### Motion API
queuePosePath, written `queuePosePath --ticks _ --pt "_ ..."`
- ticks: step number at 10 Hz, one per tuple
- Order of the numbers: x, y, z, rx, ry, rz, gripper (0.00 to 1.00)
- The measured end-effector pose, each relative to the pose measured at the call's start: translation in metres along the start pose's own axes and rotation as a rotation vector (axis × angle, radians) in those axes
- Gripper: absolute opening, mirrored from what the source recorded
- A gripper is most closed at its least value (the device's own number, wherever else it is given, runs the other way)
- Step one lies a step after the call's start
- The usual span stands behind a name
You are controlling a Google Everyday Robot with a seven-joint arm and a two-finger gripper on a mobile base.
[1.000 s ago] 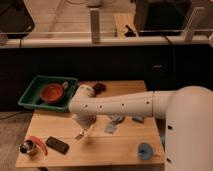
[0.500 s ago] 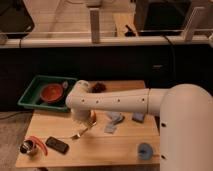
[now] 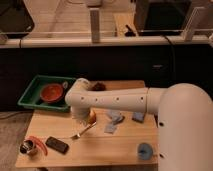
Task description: Place fork in plastic cup
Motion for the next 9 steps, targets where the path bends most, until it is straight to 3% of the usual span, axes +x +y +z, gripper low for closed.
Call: queuePosePath --ticks 1,3,7,9 --pt "-0.001 0.002 0.013 -0.002 -0.01 0.015 0.71" --pt "-0.005 0.006 0.025 -0.013 -0.05 0.082 0.8" --pt "-0.016 0.008 0.026 -0.062 -0.089 0.231 0.8" --pt "-0.02 0.012 0.029 -0.069 -0.088 0.304 0.8"
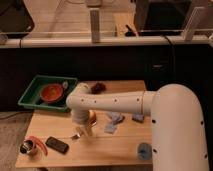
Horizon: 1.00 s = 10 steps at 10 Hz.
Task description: Place fork in plastic cup
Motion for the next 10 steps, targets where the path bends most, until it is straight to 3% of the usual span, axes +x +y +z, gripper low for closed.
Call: queuePosePath --ticks 2,4,6,8,10 --pt "0.001 0.001 0.007 0.023 -0.008 0.049 0.8" --pt "0.004 0.001 0.018 0.065 0.005 -0.001 0.8" --pt "0.009 -0.001 0.025 0.082 0.021 -0.04 0.8" --pt "0.015 -0.001 0.029 0.091 0.032 -0.064 0.66" --pt "0.022 0.001 0.032 0.089 0.049 -0.073 0.46"
